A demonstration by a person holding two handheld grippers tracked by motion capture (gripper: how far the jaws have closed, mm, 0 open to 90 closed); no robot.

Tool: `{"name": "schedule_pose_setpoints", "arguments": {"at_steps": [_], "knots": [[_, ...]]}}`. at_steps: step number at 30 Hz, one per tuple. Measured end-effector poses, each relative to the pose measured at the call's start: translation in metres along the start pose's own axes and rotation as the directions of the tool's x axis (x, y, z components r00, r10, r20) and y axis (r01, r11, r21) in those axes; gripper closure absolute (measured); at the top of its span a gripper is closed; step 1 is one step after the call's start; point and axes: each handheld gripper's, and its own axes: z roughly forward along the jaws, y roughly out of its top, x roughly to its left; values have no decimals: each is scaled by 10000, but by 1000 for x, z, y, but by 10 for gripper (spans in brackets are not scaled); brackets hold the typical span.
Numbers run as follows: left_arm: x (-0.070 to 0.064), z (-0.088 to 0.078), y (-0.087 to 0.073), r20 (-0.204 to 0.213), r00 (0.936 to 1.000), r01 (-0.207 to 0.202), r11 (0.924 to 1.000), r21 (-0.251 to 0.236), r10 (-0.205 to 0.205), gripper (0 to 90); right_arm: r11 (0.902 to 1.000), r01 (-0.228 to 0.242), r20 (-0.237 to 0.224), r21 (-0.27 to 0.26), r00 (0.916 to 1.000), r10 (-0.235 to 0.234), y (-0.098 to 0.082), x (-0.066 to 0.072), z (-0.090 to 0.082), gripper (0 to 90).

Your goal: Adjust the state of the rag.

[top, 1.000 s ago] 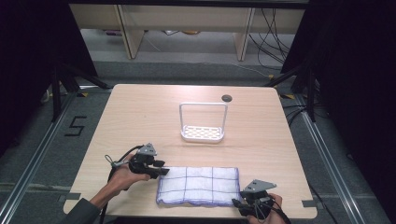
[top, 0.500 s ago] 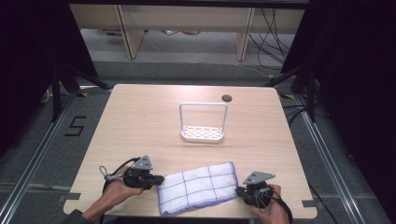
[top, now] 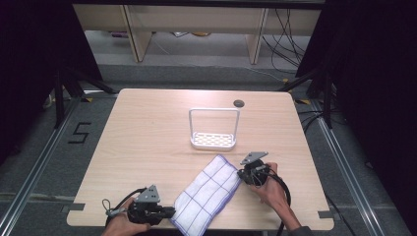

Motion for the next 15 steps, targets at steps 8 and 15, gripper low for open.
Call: {"name": "schedule_pose_setpoints", "arguments": {"at_steps": [8, 15], "knots": [[-16, 8, 0, 222, 9998, 24, 10000, -62, -22, 828, 10000, -49, -141, 25, 9999, 49, 16, -9, 12, 845], [-20, 6, 3, 525, 9981, 346, 9991, -247, -333, 692, 9995, -273, -36, -132, 9996, 273, 21, -11, 14, 768]]}}
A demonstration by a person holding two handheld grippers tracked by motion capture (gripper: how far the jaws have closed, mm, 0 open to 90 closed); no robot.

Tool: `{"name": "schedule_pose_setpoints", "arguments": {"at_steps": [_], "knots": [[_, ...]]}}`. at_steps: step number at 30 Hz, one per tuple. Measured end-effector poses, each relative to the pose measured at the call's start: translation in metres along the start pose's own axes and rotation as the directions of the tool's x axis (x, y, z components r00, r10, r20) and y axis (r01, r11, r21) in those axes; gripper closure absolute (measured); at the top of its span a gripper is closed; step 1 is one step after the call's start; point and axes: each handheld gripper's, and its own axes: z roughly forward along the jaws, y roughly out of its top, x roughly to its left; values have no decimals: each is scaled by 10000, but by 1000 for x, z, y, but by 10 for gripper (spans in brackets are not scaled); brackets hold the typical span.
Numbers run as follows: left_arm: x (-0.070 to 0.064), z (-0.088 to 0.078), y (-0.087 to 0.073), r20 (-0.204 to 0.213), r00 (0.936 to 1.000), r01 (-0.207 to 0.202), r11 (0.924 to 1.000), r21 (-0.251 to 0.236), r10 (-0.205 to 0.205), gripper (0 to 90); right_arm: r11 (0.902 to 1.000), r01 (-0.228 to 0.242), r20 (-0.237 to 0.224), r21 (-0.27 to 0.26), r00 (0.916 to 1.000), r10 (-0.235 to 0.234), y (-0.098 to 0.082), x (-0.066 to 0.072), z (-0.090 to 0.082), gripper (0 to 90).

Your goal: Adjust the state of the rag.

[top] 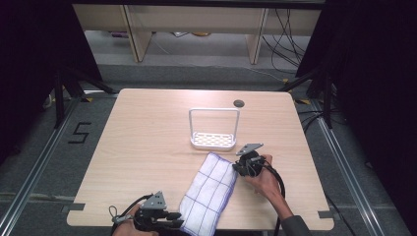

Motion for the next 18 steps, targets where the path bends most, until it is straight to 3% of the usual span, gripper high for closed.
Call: {"name": "schedule_pose_setpoints", "arguments": {"at_steps": [1, 3, 4, 5, 6, 8, 9, 10, 11, 13, 14, 15, 17, 18], "knots": [[1, -1, 2, -5, 10000, -48, 10000, 82, 48, 644, 9998, -169, -15, -125, 9999, 169, -1, -2, -2, 724], [3, -6, 7, -57, 10000, 30, 9997, -253, -32, 576, 9965, -544, -57, -630, 9985, 541, -3, -6, -6, 647], [7, -9, 12, -5, 9999, 163, 9986, -498, -163, 538, 9965, -574, -125, -603, 9983, 568, -3, -9, -10, 639], [9, -11, 15, -102, 9998, 155, 9983, -560, -161, 510, 9928, -815, -94, -875, 9967, 810, -5, -11, -13, 604], [17, -15, 22, -285, 9996, 54, 9977, -672, -74, 494, 9905, -1105, -218, -820, 9938, 1090, -5, -12, -16, 583], [26, -17, 32, -520, 9984, 182, 9961, -866, -228, 469, 9854, -1273, -197, -1128, 9918, 1259, -7, -16, -23, 555], [32, -17, 37, -681, 9975, 109, 9965, -832, -166, 464, 9803, -1609, -153, -1146, 9870, 1602, -8, -15, -26, 544], [40, -16, 45, -909, 9957, 89, 9957, -918, -172, 462, 9824, -1497, -56, -1117, 9887, 1500, -8, -17, -28, 534], [44, -15, 50, -1054, 9943, 81, 9957, -922, -179, 461, 9776, -1795, 21, -1101, 9835, 1808, -9, -16, -30, 531], [55, -8, 63, -1243, 9918, 176, 9951, -972, -297, 450, 9791, -1728, 115, -1068, 9845, 1750, -10, -17, -31, 525], [61, -4, 69, -1378, 9900, 167, 9947, -1013, -307, 449, 9760, -1964, 92, -939, 9801, 1981, -11, -15, -32, 525], [66, 1, 76, -1444, 9890, 183, 9949, -989, -325, 446, 9755, -1814, 199, -1243, 9825, 1853, -12, -15, -29, 524], [74, 10, 86, -1683, 9855, 68, 9966, -821, -206, 443, 9803, -1695, 168, -1017, 9849, 1721, -13, -16, -28, 522], [79, 17, 92, -1770, 9841, 35, 9985, -546, -132, 439, 9760, -1912, 125, -1038, 9810, 1935, -13, -14, -27, 522]]}}
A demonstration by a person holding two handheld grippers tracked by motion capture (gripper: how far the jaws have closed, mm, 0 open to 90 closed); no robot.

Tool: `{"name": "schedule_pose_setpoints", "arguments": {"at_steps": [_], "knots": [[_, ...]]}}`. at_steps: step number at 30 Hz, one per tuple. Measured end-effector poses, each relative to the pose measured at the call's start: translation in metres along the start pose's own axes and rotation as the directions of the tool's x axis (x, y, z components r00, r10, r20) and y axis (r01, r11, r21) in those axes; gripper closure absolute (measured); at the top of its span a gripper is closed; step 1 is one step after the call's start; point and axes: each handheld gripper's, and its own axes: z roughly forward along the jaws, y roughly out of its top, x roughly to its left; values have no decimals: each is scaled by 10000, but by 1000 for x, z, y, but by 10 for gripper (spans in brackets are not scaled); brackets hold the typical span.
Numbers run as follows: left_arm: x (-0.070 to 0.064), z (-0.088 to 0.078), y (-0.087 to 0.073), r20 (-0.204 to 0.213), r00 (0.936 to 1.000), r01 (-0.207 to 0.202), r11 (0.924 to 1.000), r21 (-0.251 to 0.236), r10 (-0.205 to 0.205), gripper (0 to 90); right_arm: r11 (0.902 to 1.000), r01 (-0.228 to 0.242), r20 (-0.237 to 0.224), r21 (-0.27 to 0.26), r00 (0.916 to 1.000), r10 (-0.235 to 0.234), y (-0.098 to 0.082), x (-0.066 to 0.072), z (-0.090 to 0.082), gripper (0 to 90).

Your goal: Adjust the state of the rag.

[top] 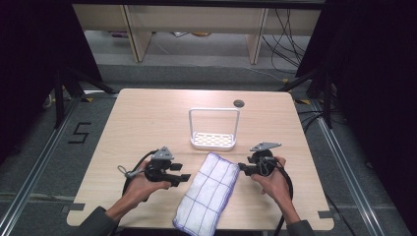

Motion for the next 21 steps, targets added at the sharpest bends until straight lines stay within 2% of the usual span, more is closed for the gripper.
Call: {"name": "schedule_pose_setpoints", "arguments": {"at_steps": [1, 2, 3, 4, 5, 6, 7, 10, 13, 14, 15, 16, 17, 19, 20, 21], "knots": [[2, 7, 5, -14, 9999, 108, 9999, 60, -108, 430, 9998, -88, 8, 186, 10000, 88, 0, 1, 0, 522], [5, 16, 10, -95, 9999, 142, 9999, 82, -141, 429, 10000, 3, -15, 62, 10000, -3, -1, 1, 3, 521], [7, 21, 13, -109, 9998, 163, 9998, 148, -162, 427, 9997, 10, -8, 256, 10000, -10, -1, 2, 4, 516], [8, 27, 16, -137, 9998, 167, 9996, 207, -164, 426, 9998, -89, -71, 157, 9999, 90, -2, 3, 6, 517], [9, 33, 20, -228, 9995, 208, 9996, 199, -204, 425, 9993, 311, -40, 214, 9995, -310, -1, 1, 6, 517], [10, 39, 24, -192, 9997, 129, 9994, 324, -123, 426, 9993, -107, -90, 366, 9999, 111, -1, 4, 5, 517], [11, 44, 26, -142, 9998, 177, 9992, 357, -172, 426, 9995, -83, -65, 309, 9999, 85, -1, 4, 5, 518], [14, 54, 33, -186, 9997, 162, 9982, 579, -151, 426, 9995, -101, -56, 286, 9999, 103, -1, 4, 5, 518], [15, 63, 38, -247, 9990, 375, 9981, 485, -363, 430, 9995, -52, -150, 318, 9999, 56, -1, 4, 7, 518], [17, 65, 40, -260, 9993, 302, 9976, 620, -287, 432, 9994, 158, -26, 312, 9999, -157, -1, 3, 7, 518], [18, 67, 42, -316, 9992, 249, 9976, 652, -229, 434, 9994, -11, -83, 353, 10000, 14, -1, 4, 7, 517], [19, 70, 44, -340, 9988, 362, 9974, 618, -342, 435, 9999, 71, 4, 118, 10000, -71, -2, 4, 10, 518], [20, 72, 45, -298, 9991, 328, 9971, 682, -308, 439, 9993, -107, -81, 347, 9999, 110, -1, 6, 8, 518], [20, 77, 47, -266, 9989, 409, 9973, 612, -394, 456, 9994, 17, -53, 348, 10000, -15, -1, 5, 9, 518], [19, 81, 47, -286, 9980, 575, 9972, 472, -562, 461, 9990, -83, -78, 436, 9999, 86, -1, 6, 10, 518], [20, 81, 48, -206, 9991, 392, 9965, 735, -378, 464, 9992, 9, -33, 393, 10000, -8, -1, 5, 11, 518]]}}
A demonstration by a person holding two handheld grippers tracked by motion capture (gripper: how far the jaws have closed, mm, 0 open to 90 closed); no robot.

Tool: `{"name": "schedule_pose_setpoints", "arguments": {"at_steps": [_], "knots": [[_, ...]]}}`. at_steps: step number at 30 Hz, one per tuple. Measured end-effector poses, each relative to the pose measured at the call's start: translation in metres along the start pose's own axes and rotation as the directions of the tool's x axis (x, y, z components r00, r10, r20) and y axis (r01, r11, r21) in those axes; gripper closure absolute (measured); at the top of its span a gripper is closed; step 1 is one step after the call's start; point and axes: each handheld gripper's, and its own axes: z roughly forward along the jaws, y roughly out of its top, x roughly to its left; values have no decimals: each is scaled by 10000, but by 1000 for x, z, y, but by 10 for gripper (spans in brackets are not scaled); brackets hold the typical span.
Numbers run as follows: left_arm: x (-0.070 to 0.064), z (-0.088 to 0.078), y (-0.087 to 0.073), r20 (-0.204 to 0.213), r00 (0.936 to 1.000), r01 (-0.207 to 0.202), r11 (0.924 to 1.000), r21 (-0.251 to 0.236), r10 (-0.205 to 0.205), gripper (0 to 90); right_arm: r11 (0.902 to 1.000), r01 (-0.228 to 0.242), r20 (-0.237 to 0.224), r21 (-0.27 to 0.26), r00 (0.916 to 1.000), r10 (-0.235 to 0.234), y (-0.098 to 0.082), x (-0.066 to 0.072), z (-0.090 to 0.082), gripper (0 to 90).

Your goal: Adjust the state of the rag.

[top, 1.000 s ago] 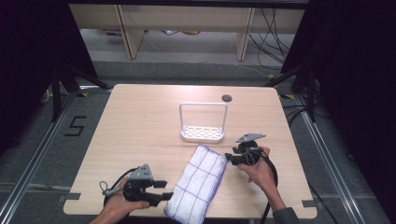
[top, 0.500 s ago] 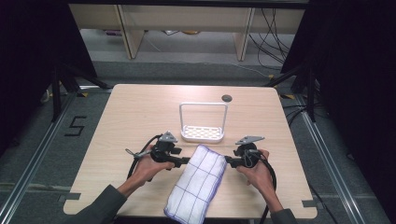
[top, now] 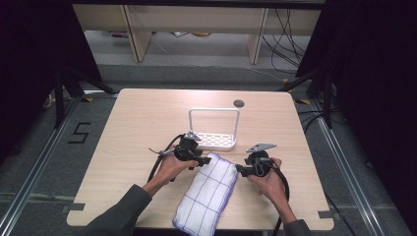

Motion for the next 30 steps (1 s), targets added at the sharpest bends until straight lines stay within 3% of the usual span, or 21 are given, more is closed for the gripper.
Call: {"name": "schedule_pose_setpoints", "arguments": {"at_steps": [3, 6, 8, 12, 13, 17, 19, 21, 24, 26, 27, 30], "knots": [[0, 6, 3, -113, 9998, 174, 9998, -94, -175, 475, 9998, -192, 3, -105, 9998, 192, 0, 1, 2, 519], [1, 10, 6, -79, 9999, 80, 10000, 59, -80, 485, 9995, 108, -51, -299, 9999, -110, 0, -1, 4, 521], [1, 14, 6, -22, 10000, 38, 9997, 238, -37, 486, 10000, -4, -18, -2, 10000, 4, 0, 0, 2, 521], [0, 18, 9, -48, 9998, 209, 9996, 206, -208, 485, 9999, -80, 23, 84, 10000, 80, -1, 1, 3, 521], [0, 19, 11, -107, 9999, 119, 9996, 240, -117, 484, 9999, 26, 97, -131, 10000, -25, -2, 1, 6, 521], [1, 23, 12, -201, 9996, -178, 9978, 644, 192, 485, 9994, -274, -82, 231, 9996, 276, -2, 2, 4, 521], [0, 24, 13, -175, 9998, -33, 9984, 567, 43, 488, 9993, -254, -93, 259, 9996, 256, -2, 2, 6, 521], [0, 25, 14, -171, 9994, -293, 9976, 621, 304, 491, 9999, 15, -20, 160, 10000, -15, -2, 1, 8, 521], [-1, 26, 14, -171, 9992, -362, 9977, 571, 372, 512, 9997, -83, -98, 250, 9999, 86, -3, 4, 10, 528], [-2, 27, 14, -194, 9987, -456, 9972, 590, 468, 535, 9995, 208, -19, 240, 9998, -207, -3, 2, 11, 530], [-3, 27, 14, -193, 9984, -526, 9970, 564, 538, 546, 9991, -107, -103, 409, 9999, 111, -2, 5, 10, 531], [-4, 28, 14, -197, 9975, -669, 9962, 562, 681, 594, 9993, 81, -38, 354, 10000, -79, -3, 4, 12, 537]]}}
